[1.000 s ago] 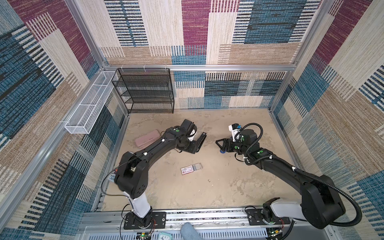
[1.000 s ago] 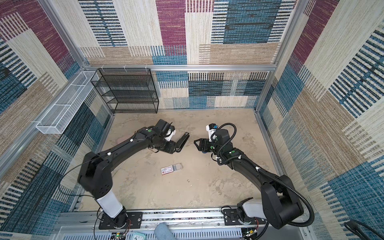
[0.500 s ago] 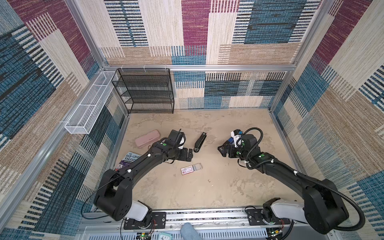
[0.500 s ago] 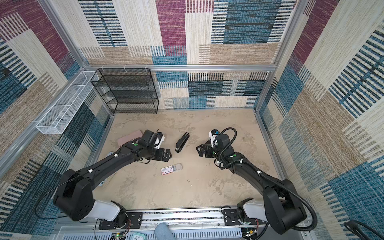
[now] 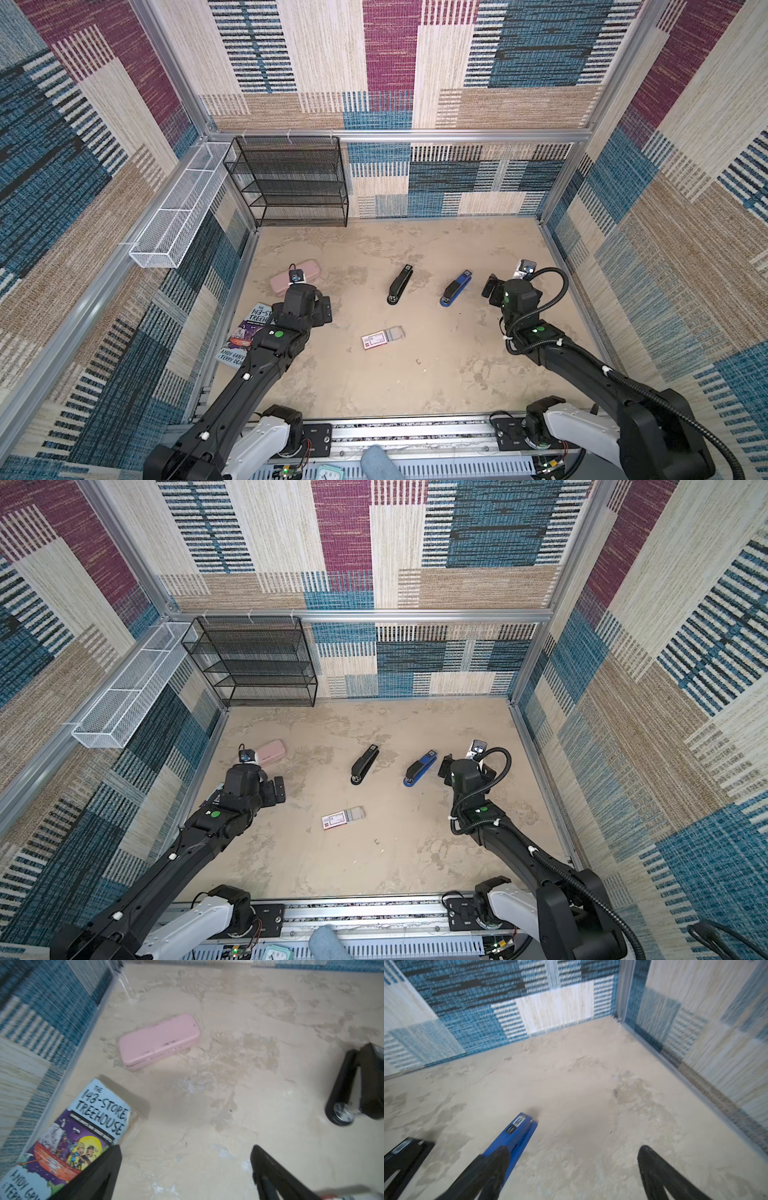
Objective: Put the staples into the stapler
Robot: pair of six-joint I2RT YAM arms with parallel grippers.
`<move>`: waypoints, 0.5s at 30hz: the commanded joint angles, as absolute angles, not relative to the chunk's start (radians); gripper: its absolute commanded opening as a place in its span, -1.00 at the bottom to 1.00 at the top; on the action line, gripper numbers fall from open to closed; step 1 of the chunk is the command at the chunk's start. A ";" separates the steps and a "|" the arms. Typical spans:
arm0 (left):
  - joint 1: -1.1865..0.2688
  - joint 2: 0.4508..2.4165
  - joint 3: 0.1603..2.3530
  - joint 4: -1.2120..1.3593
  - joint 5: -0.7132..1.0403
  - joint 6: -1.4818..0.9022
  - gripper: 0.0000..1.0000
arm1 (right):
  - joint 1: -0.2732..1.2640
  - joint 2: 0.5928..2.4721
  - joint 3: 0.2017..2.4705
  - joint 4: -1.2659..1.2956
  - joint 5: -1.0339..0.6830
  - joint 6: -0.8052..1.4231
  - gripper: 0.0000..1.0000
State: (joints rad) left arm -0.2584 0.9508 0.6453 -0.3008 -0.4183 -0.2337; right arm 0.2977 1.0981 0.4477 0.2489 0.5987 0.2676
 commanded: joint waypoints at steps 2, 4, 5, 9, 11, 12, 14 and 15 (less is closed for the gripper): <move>-0.191 0.975 0.578 -0.052 -0.506 -0.100 1.00 | 0.273 1.111 0.359 0.594 0.750 0.106 1.00; -0.144 1.029 0.557 0.012 -0.483 -0.122 1.00 | 0.250 1.144 0.343 0.639 0.753 0.101 1.00; -0.128 1.059 0.545 0.053 -0.466 -0.127 1.00 | 0.238 1.163 0.325 0.688 0.749 0.090 1.00; -0.114 1.188 0.470 0.327 -0.442 -0.098 1.00 | 0.190 1.241 0.257 0.863 0.691 0.075 1.00; -0.113 1.261 0.442 0.462 -0.431 -0.062 1.00 | 0.175 1.291 0.216 0.978 0.644 0.056 1.00; -0.113 1.291 0.426 0.533 -0.425 -0.045 1.00 | 0.171 1.316 0.201 1.043 0.630 0.033 1.00; -0.113 1.363 0.386 0.731 -0.410 0.005 0.97 | 0.162 1.328 0.188 1.095 0.578 0.020 1.00; -0.115 1.375 0.384 0.754 -0.391 0.028 0.96 | 0.156 1.334 0.169 1.159 0.551 0.017 1.00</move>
